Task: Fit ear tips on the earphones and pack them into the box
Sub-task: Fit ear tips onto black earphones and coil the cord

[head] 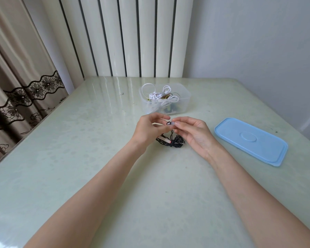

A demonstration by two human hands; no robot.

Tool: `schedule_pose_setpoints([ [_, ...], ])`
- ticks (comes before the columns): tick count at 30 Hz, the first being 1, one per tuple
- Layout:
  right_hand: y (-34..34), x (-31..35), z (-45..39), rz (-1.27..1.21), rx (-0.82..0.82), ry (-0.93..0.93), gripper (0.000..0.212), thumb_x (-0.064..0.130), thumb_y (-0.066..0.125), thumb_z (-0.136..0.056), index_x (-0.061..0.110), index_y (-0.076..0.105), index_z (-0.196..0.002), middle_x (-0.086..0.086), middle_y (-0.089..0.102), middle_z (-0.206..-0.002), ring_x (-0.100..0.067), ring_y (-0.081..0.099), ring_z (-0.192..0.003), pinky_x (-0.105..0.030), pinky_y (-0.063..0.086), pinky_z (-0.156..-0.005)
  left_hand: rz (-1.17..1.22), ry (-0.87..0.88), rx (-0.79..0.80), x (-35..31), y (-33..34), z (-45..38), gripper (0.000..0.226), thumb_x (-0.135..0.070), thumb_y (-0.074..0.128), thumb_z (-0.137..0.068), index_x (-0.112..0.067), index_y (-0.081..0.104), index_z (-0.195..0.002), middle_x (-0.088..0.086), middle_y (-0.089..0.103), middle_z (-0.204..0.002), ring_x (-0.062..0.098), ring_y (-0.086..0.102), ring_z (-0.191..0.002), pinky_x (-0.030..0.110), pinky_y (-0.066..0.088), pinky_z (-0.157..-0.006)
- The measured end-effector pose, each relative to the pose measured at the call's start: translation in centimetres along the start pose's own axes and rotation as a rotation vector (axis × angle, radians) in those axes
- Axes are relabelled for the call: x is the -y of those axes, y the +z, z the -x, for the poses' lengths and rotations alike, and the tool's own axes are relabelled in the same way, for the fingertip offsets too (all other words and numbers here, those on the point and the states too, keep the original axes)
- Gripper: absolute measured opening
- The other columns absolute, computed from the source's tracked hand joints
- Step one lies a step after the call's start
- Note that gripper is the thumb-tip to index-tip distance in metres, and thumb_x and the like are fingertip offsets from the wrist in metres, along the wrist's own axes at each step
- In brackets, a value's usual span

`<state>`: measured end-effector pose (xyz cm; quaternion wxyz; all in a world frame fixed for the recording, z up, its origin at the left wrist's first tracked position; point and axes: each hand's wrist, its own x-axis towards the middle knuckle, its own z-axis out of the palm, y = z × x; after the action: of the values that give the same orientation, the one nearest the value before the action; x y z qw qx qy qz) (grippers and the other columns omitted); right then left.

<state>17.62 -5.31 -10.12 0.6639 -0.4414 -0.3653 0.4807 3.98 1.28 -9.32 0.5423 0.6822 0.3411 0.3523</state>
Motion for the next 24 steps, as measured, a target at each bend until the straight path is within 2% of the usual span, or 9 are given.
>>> schedule_pose_setpoints([
  [3, 0.1, -0.1, 0.1, -0.024, -0.017, 0.004, 0.014, -0.007, 0.054, -0.083, 0.002, 0.065, -0.082, -0.001, 0.071, -0.069, -0.008, 0.067, -0.068, -0.016, 0.054, -0.067, 0.018, 0.022, 0.009, 0.0, 0.0, 0.1, 0.020, -0.009, 0.075, -0.072, -0.016, 0.061, -0.084, -0.005, 0.060, -0.072, 0.000, 0.059, -0.056, 0.012, 0.043, -0.055],
  [5, 0.1, 0.0, 0.1, -0.040, -0.024, 0.004, 0.014, -0.008, 0.054, -0.083, 0.001, 0.064, -0.082, -0.002, 0.071, -0.069, -0.009, 0.067, -0.067, -0.015, 0.054, -0.067, 0.074, 0.033, 0.025, 0.0, -0.2, 0.1, 0.015, -0.004, 0.072, -0.075, -0.012, 0.061, -0.082, -0.001, 0.062, -0.072, 0.001, 0.061, -0.057, 0.010, 0.046, -0.058],
  [9, 0.0, 0.1, 0.0, -0.037, -0.026, -0.001, 0.014, -0.009, 0.053, -0.083, 0.000, 0.064, -0.083, -0.001, 0.071, -0.067, -0.007, 0.066, -0.065, -0.014, 0.054, -0.068, 0.136, 0.027, 0.050, 0.1, -0.4, 0.1, 0.008, -0.003, 0.068, -0.078, -0.007, 0.063, -0.083, 0.004, 0.064, -0.072, 0.004, 0.063, -0.059, 0.014, 0.050, -0.061],
  [13, 0.1, 0.1, 0.1, -0.046, -0.016, -0.001, 0.020, -0.010, 0.053, -0.082, 0.002, 0.068, -0.078, -0.002, 0.071, -0.068, -0.008, 0.067, -0.066, -0.015, 0.054, -0.068, 0.167, 0.018, 0.084, 0.3, -0.7, 0.0, 0.008, -0.003, 0.067, -0.079, -0.008, 0.065, -0.084, 0.006, 0.066, -0.074, 0.011, 0.064, -0.065, 0.023, 0.055, -0.071],
  [17, 0.0, 0.1, 0.1, -0.075, 0.009, 0.035, 0.027, -0.010, 0.053, -0.082, 0.005, 0.073, -0.071, -0.004, 0.071, -0.069, -0.009, 0.067, -0.067, -0.016, 0.055, -0.067, 0.165, 0.041, 0.121, 0.3, -1.0, 0.0, 0.011, -0.001, 0.066, -0.078, -0.011, 0.066, -0.083, 0.001, 0.069, -0.072, 0.008, 0.064, -0.065, 0.016, 0.052, -0.067],
  [24, 0.0, 0.3, 0.3, -0.114, 0.034, 0.108, 0.017, -0.007, 0.054, -0.081, 0.003, 0.067, -0.078, -0.001, 0.069, -0.064, -0.007, 0.063, -0.059, -0.013, 0.052, -0.060, 0.312, -0.052, 0.220, 0.4, -1.4, 0.1, 0.013, 0.002, 0.060, -0.081, -0.007, 0.067, -0.088, -0.003, 0.070, -0.066, 0.006, 0.062, -0.062, 0.015, 0.053, -0.064],
])
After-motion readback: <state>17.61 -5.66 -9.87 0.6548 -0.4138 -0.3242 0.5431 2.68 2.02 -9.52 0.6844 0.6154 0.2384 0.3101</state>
